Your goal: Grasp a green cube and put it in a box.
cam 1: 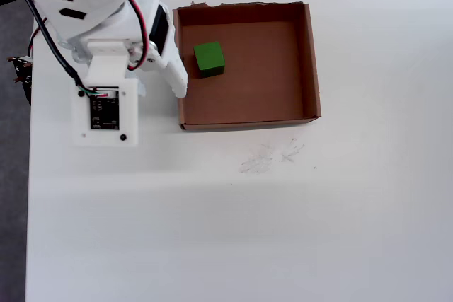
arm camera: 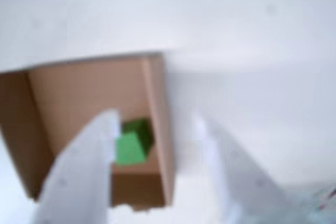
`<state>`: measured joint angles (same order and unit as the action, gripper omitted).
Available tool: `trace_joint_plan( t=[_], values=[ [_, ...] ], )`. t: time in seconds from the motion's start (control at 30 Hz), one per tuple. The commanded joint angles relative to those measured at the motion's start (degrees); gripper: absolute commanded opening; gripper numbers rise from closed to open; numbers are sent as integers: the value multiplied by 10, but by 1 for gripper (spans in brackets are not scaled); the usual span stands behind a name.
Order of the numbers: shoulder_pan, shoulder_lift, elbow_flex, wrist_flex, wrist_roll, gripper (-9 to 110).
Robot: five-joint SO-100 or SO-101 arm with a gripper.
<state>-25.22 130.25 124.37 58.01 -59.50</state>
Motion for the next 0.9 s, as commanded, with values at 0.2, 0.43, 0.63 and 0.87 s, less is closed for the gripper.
trace_joint_plan(
  t=[0.2, 0.43, 0.63, 0.87],
  values=[
    [71, 229, 187, 11, -124, 17],
    [86, 367, 290, 56, -134, 16],
    [95, 432, 348, 64, -149, 16],
    [107, 482, 388, 86, -167, 16]
  ],
)
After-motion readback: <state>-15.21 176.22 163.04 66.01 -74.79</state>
